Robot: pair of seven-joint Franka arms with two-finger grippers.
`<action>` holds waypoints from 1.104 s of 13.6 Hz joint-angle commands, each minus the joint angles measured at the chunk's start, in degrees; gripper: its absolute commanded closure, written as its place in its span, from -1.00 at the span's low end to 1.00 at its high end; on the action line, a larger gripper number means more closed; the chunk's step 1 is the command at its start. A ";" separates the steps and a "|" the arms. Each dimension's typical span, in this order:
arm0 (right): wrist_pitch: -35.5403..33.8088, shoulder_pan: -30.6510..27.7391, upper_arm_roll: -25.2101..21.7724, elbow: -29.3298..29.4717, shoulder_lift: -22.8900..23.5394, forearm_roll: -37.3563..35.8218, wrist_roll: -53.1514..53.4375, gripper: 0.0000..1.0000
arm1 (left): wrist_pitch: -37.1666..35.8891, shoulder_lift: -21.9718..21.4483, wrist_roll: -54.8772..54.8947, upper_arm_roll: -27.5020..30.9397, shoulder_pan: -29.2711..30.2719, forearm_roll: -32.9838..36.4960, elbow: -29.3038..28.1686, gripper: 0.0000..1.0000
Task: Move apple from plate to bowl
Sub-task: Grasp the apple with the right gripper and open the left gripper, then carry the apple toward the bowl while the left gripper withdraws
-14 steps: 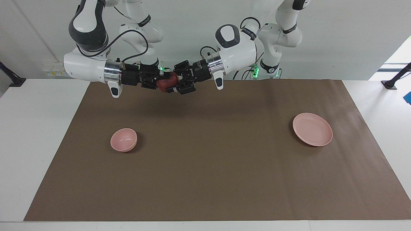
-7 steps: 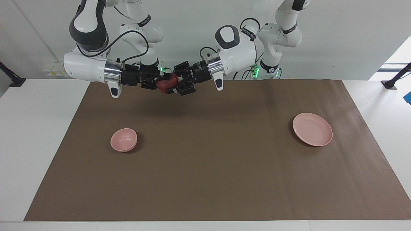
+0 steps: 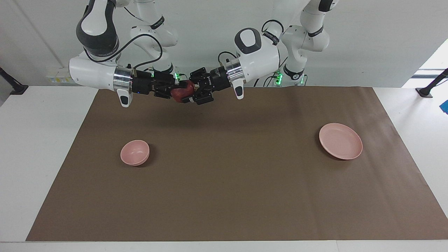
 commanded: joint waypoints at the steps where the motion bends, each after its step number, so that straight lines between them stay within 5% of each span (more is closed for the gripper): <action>1: 0.74 0.03 0.27 0.81 -0.13 -0.76 -0.72 1.00 | 1.14 0.47 -0.03 0.39 -1.42 -0.53 0.33 1.00; 2: 0.74 -0.06 0.27 1.33 0.13 -1.89 -0.80 1.00 | 1.05 0.47 0.24 0.39 -1.42 -0.18 0.42 1.00; 3: 0.74 -0.23 0.27 2.04 0.65 -2.95 -0.89 1.00 | 1.05 0.47 0.50 0.31 -1.59 -0.09 0.42 -0.98; 7: 0.40 -1.73 0.01 4.31 2.06 -8.57 -2.73 1.00 | -0.18 -0.31 0.33 0.48 -0.89 1.57 0.25 -1.00; 9: 0.91 -3.13 -0.08 5.81 3.03 -12.16 -2.83 1.00 | -3.06 -0.58 0.41 1.27 -0.45 8.22 0.24 -1.00; 15: 10.05 -4.02 -0.08 8.63 5.49 -38.52 -6.17 1.00 | -18.00 -1.02 5.22 1.36 8.94 27.30 -0.11 -1.00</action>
